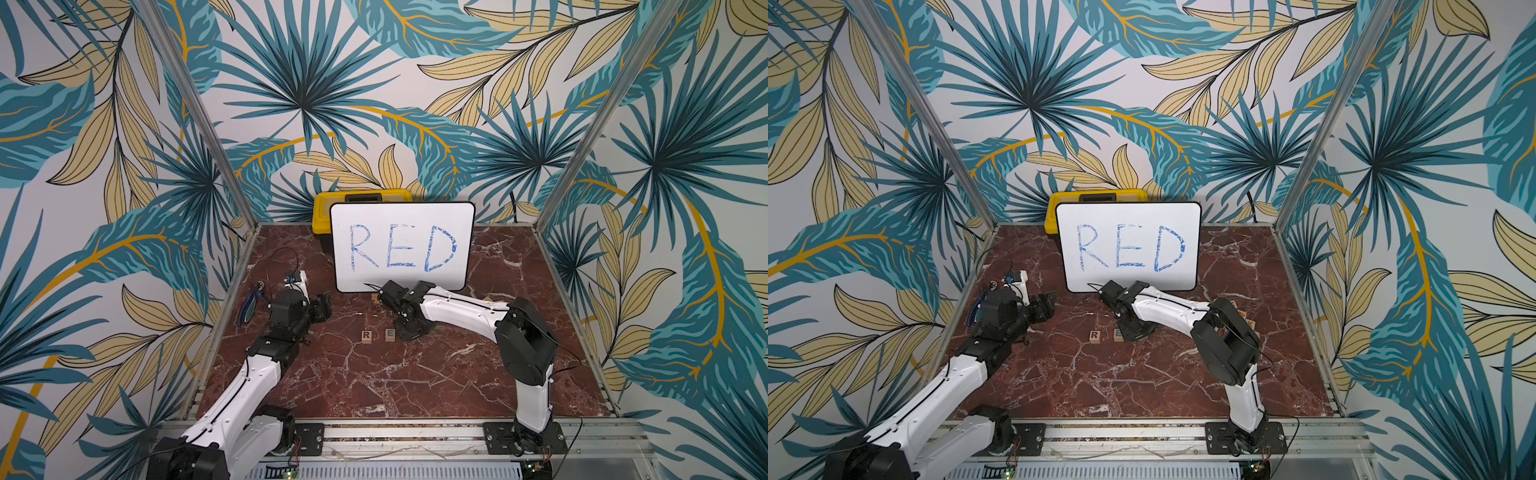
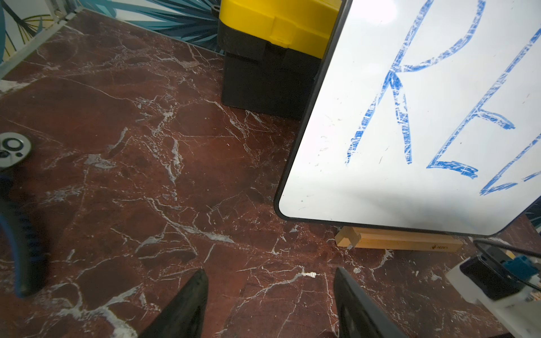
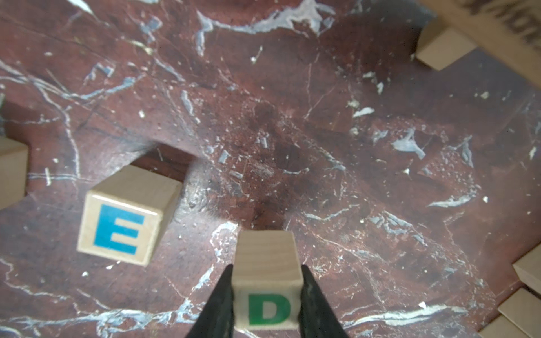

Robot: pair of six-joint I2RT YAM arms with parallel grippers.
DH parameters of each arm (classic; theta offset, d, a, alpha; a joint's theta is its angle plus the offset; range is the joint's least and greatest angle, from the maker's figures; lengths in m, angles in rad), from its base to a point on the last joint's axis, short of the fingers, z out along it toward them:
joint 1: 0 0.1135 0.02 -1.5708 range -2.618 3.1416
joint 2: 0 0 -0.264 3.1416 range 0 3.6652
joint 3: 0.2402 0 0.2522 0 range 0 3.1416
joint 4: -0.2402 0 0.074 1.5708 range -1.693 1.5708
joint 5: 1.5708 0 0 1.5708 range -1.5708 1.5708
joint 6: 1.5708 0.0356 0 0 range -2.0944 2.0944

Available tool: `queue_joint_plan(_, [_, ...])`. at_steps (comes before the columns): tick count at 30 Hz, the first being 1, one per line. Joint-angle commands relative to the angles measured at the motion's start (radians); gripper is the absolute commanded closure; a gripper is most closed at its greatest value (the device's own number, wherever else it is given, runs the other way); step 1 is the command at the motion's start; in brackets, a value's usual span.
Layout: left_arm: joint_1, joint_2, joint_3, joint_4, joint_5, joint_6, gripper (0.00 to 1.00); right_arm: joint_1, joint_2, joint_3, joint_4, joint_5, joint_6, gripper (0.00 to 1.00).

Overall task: Assemble the uppercase word "red" with letter blocks
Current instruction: Adjust the letter block at the center of the board.

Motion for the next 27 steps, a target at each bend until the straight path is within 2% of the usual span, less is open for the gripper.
queue_joint_plan(1, [0.009, -0.016, -0.031, 0.013, 0.005, -0.003, 0.31, 0.000, 0.002, -0.014, -0.012, 0.005, 0.082, 0.91])
queue_joint_plan(15, [0.008, -0.022, -0.034, 0.012, 0.005, -0.003, 0.32, -0.011, 0.017, -0.043, 0.030, -0.053, 0.233, 0.89])
queue_joint_plan(27, [0.009, -0.020, -0.034, 0.012, 0.003, -0.003, 0.31, -0.026, 0.024, -0.068, 0.090, -0.094, 0.296, 0.84])
